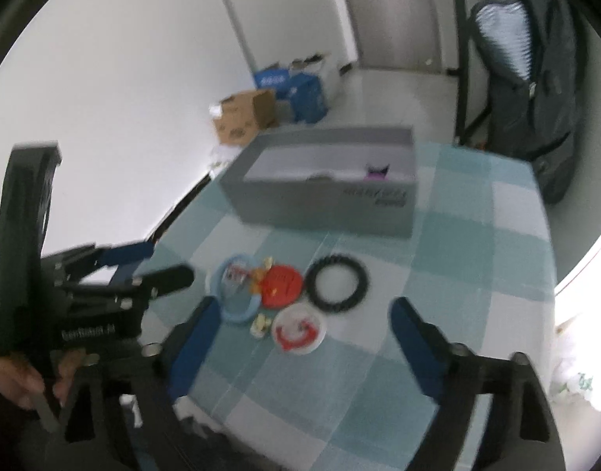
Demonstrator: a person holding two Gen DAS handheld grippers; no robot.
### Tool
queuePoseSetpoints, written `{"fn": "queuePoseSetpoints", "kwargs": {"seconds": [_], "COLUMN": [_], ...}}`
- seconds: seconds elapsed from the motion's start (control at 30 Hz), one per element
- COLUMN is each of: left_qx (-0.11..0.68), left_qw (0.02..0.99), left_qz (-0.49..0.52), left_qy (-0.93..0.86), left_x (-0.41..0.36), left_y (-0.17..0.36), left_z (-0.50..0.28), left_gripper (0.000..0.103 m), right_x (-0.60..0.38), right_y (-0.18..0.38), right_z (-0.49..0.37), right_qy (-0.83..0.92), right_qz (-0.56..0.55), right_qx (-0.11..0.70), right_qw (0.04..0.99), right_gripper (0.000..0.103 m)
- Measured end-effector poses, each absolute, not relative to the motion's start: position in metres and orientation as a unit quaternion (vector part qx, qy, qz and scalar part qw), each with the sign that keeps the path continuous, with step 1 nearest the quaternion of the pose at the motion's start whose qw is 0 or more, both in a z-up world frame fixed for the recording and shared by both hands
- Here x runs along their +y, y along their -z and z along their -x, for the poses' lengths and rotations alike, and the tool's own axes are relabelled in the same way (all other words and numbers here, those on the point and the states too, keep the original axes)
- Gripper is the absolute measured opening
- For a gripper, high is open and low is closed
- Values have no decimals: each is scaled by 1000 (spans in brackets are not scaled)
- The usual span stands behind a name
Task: Organize jewelry
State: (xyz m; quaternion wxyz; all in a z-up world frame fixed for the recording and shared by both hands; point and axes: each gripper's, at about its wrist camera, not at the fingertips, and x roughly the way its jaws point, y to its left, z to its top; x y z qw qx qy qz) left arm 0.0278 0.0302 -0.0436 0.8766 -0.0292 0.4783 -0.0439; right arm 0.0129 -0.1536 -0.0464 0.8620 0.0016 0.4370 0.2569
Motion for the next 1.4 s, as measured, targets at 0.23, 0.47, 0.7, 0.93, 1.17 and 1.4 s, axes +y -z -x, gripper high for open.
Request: {"fn": "queuePoseSetpoints", "kwargs": {"seconds": [0.23, 0.47, 0.7, 0.93, 1.17, 1.4], "left_qx": [507, 514, 529, 536, 546, 550], "left_qw": [856, 852, 842, 838, 831, 820], "left_qz": [58, 68, 79, 77, 85, 130], "left_qy": [80, 75, 71, 69, 65, 93], "left_x": [27, 34, 41, 42, 48, 50], "left_y": [46, 46, 54, 58, 69, 71], "left_z": [-29, -31, -36, -38, -43, -44], "left_gripper": [72, 72, 72, 72, 72, 72], "right_x": [-139, -136, -126, -122, -134, -161], "right_y": [61, 70, 75, 78, 72, 57], "right_z": [-10, -13, -18, -22, -25, -34], "right_qy": [-272, -266, -268, -269, -265, -260], "right_qz": [23, 31, 46, 46, 16, -66], "right_qx": [465, 478, 482, 492, 491, 482], "right_qw": [842, 836, 833, 827, 830, 834], "right_gripper": [67, 51, 31, 17, 17, 17]}}
